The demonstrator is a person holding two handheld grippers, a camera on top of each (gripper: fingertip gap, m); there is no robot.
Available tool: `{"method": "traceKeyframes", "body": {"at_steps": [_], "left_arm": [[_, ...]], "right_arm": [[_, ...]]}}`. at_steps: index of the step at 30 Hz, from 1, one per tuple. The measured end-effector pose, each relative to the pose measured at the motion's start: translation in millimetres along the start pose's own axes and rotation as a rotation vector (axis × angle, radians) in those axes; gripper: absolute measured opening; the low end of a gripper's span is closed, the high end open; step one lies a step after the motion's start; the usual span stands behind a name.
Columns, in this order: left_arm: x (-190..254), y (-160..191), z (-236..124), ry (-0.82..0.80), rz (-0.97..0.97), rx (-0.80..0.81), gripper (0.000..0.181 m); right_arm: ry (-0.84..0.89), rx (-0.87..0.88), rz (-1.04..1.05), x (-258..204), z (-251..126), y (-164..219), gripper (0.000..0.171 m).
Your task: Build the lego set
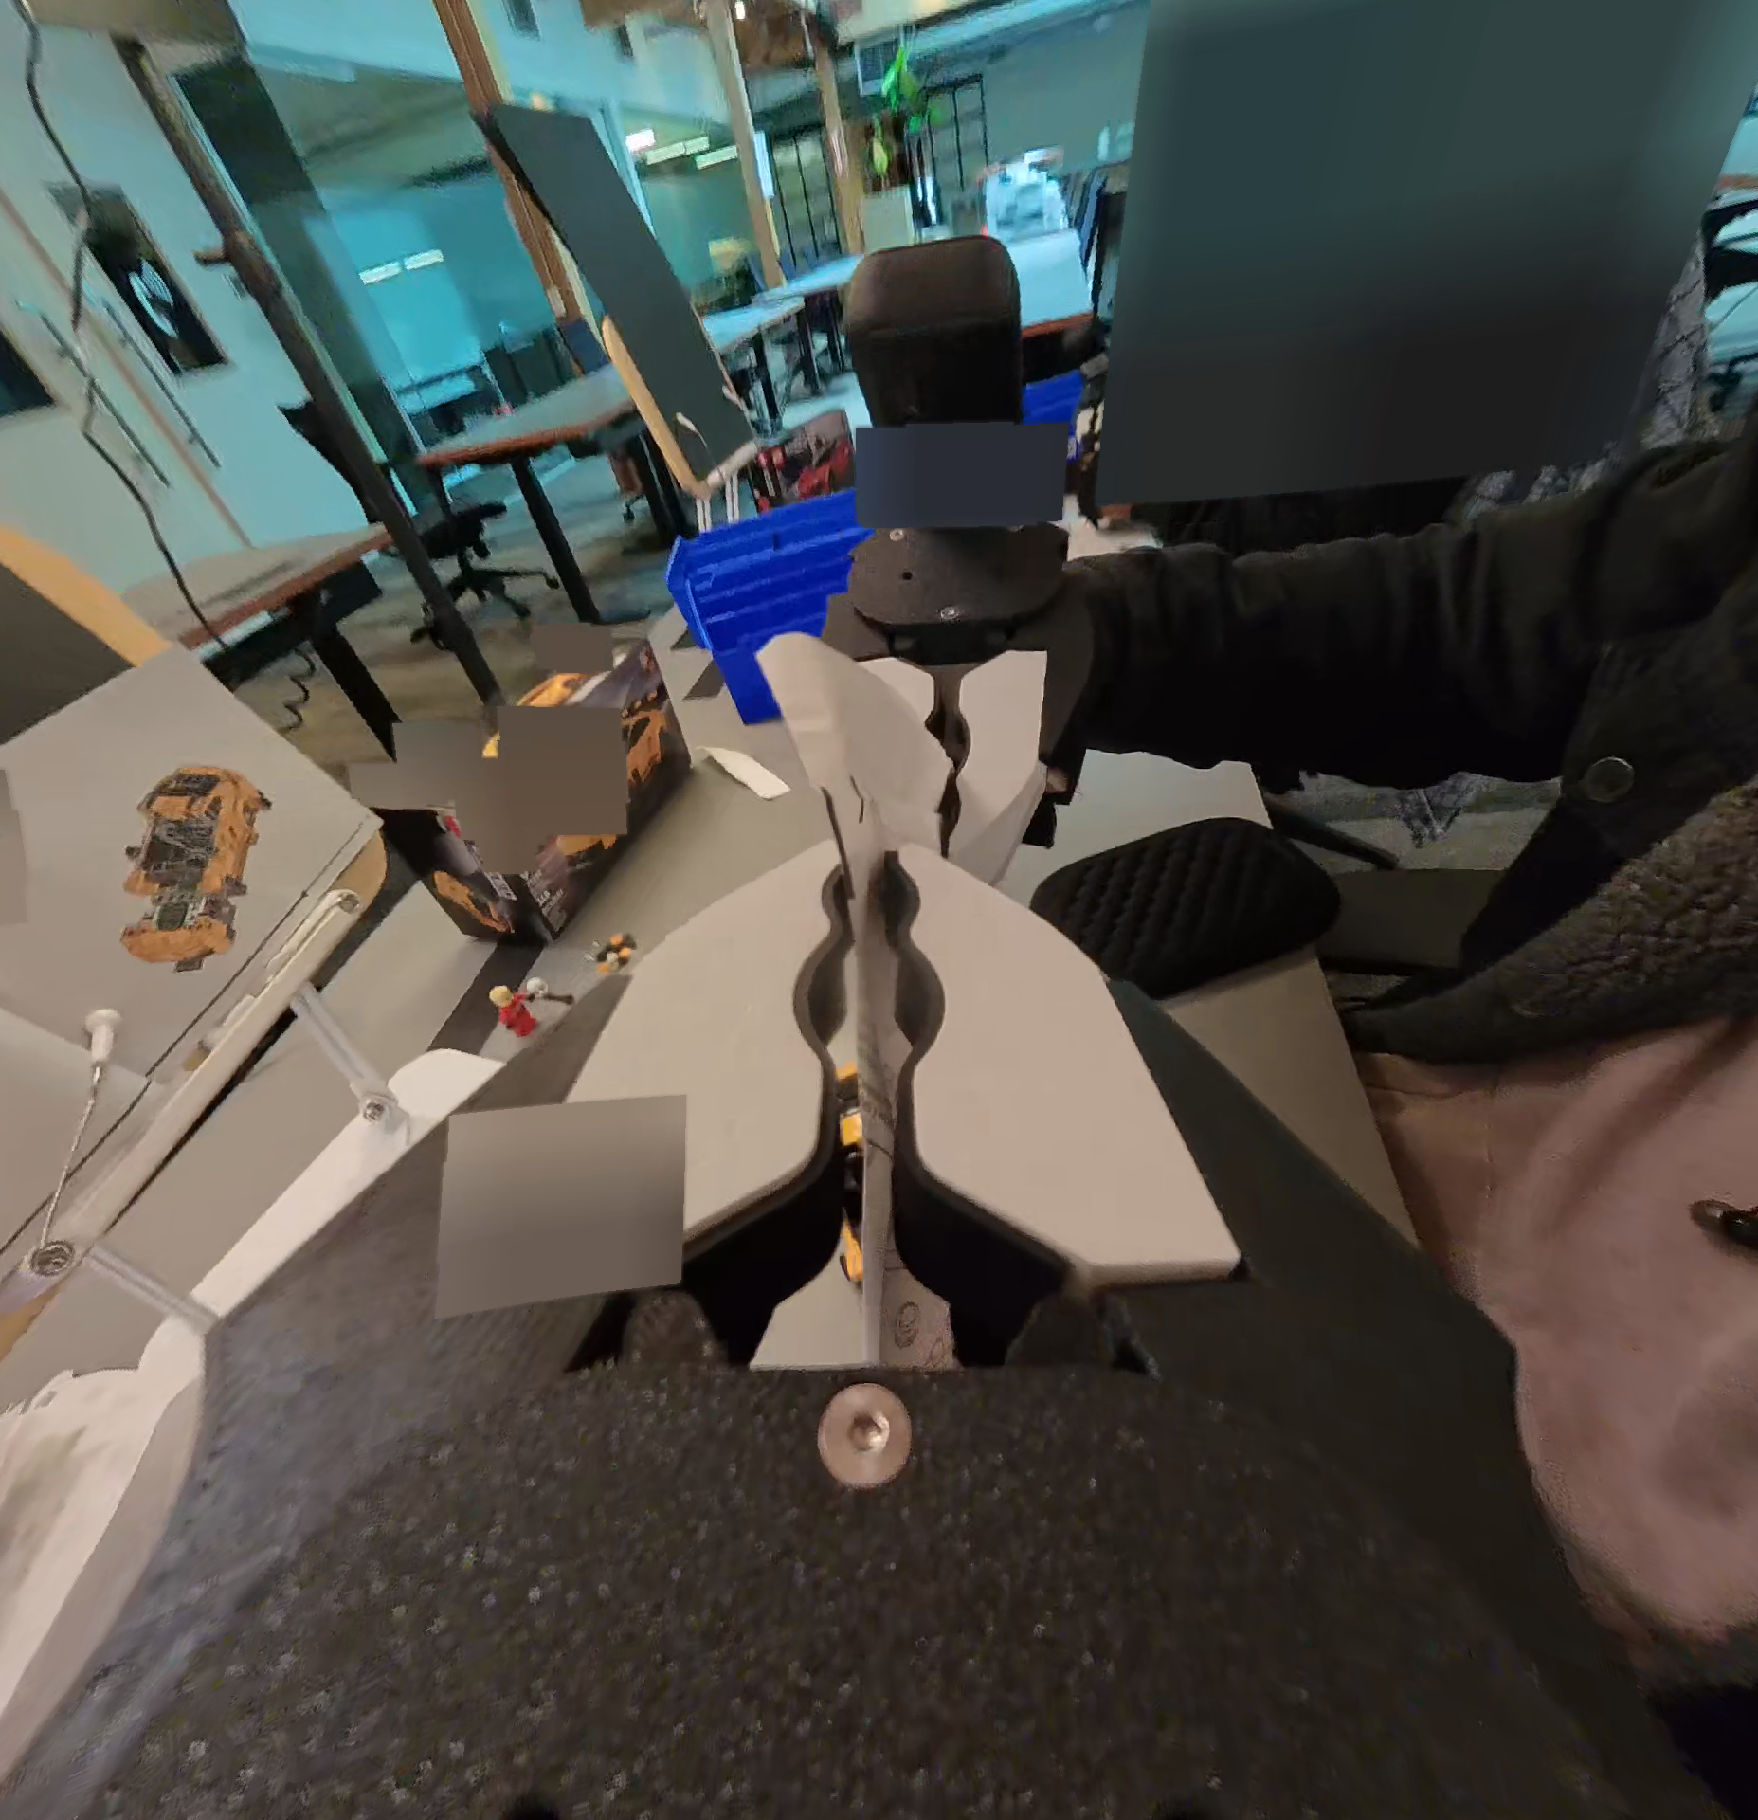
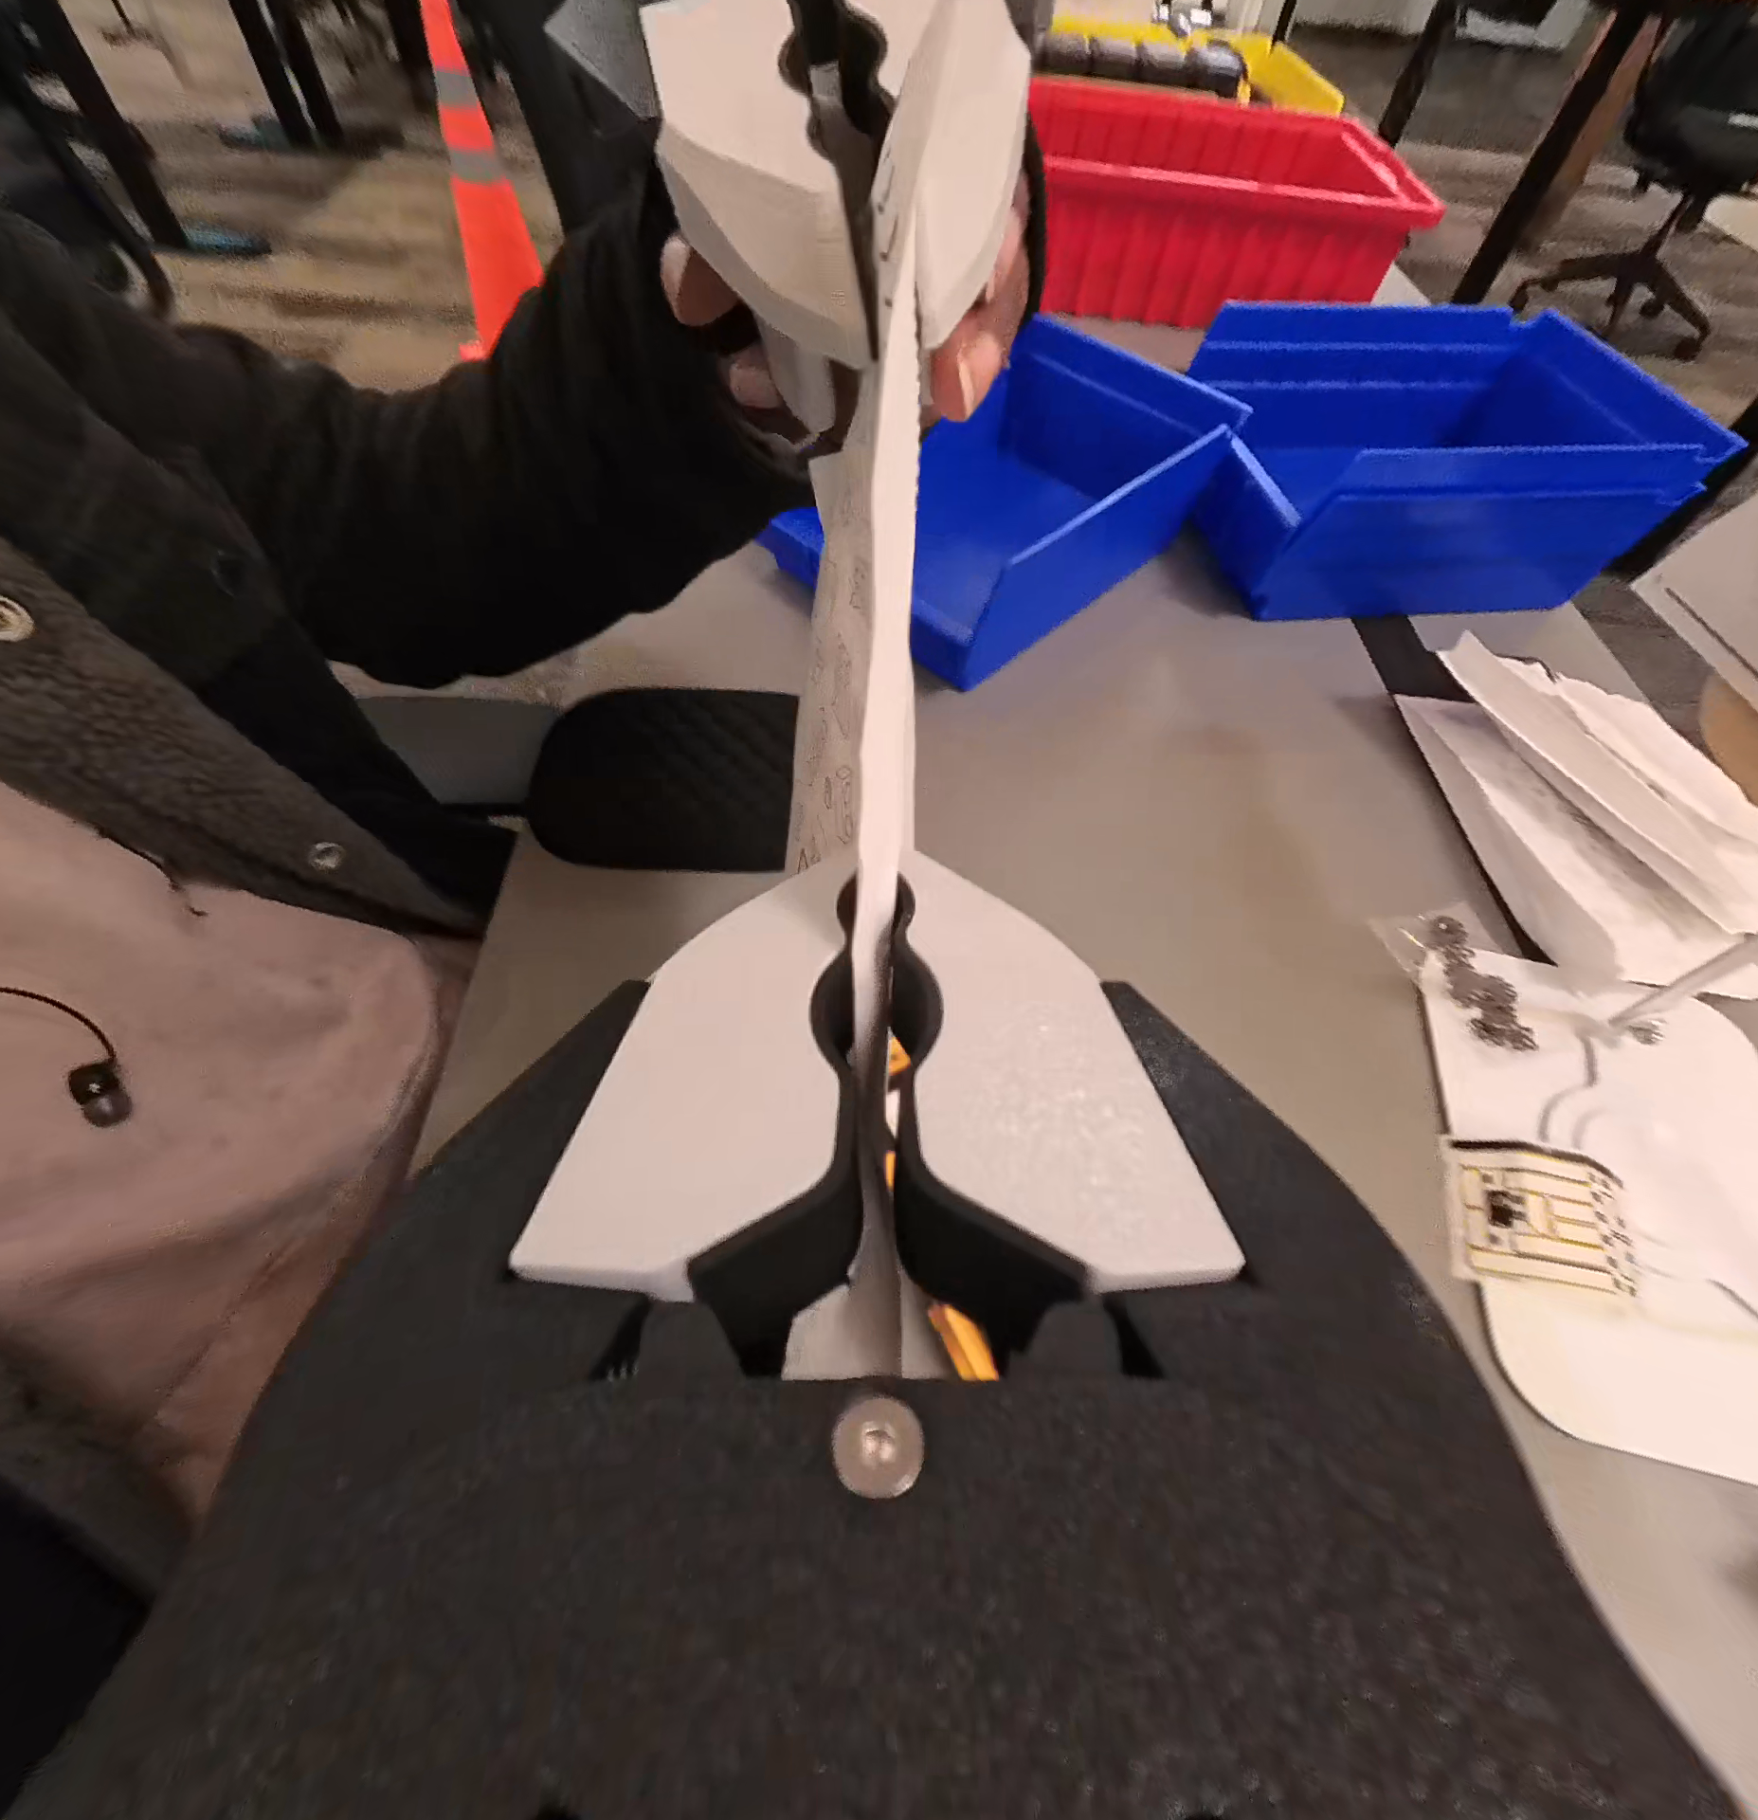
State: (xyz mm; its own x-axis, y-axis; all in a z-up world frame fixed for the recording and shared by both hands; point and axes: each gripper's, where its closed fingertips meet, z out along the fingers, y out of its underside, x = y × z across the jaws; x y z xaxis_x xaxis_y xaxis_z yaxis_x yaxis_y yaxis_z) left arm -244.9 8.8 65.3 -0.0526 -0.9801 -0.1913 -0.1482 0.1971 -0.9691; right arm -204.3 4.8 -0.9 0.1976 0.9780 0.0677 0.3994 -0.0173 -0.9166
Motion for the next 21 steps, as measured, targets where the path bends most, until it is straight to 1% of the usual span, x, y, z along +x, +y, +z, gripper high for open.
{"method": "traceKeyframes", "body": {"at_steps": [1, 4, 7, 8, 9, 10, 11, 12, 13, 14, 16, 19, 20, 21], "left_arm": [[2.8, -2.2, 1.8, 0.013, -0.008, -0.022, 0.001], [8.7, -5.0, 9.8, 0.029, -0.045, -0.095, 0.001], [16.5, -1.4, 18.6, 0.053, -0.098, -0.187, 0.0], [20.2, 0.1, 21.0, 0.065, -0.093, -0.219, 0.001], [23.7, 2.1, 22.9, 0.072, -0.079, -0.254, 0.001], [27.5, 4.3, 24.9, 0.079, -0.059, -0.291, 0.001], [31.2, 6.3, 27.3, 0.085, -0.041, -0.325, 0.005], [35.6, 7.3, 30.0, 0.096, -0.028, -0.354, 0.005], [40.7, 7.9, 33.0, 0.112, -0.017, -0.377, 0.005], [45.1, 8.7, 36.4, 0.123, -0.007, -0.403, 0.001], [53.1, 11.1, 43.4, 0.141, 0.027, -0.457, 0.0], [64.3, 11.7, 53.0, 0.17, 0.053, -0.501, 0.0], [67.4, 11.8, 55.2, 0.181, 0.053, -0.509, 0.001], [69.7, 12.5, 56.6, 0.188, 0.052, -0.518, 0.001]], "right_arm": [[-0.007, 0.025, 0.009, -3.4, -1.2, -0.2, 0.0], [-0.011, 0.078, 0.035, -10.4, -4.7, 2.8, 0.0], [0.003, 0.073, 0.034, -16.6, -7.3, 11.4, 0.0], [0.021, 0.05, 0.015, -17.6, -9.3, 13.9, 0.003], [0.041, 0.038, -0.007, -18.3, -13.2, 11.9, 0.01], [0.048, 0.04, -0.028, -20.8, -19.0, 5.1, 0.018], [0.049, 0.043, -0.048, -24.1, -25.5, -4.0, 0.022], [0.052, 0.038, -0.074, -27.3, -31.9, -13.5, 0.024], [0.06, 0.029, -0.104, -29.5, -37.4, -22.9, 0.024], [0.066, 0.014, -0.132, -31.8, -41.4, -31.6, 0.025], [0.048, -0.028, -0.162, -39.1, -44.6, -44.7, 0.026], [0.036, -0.099, -0.197, -46.6, -42.6, -51.7, 0.025], [0.038, -0.116, -0.209, -48.2, -41.8, -51.6, 0.021], [0.036, -0.118, -0.224, -50.9, -41.5, -52.1, 0.014]]}}
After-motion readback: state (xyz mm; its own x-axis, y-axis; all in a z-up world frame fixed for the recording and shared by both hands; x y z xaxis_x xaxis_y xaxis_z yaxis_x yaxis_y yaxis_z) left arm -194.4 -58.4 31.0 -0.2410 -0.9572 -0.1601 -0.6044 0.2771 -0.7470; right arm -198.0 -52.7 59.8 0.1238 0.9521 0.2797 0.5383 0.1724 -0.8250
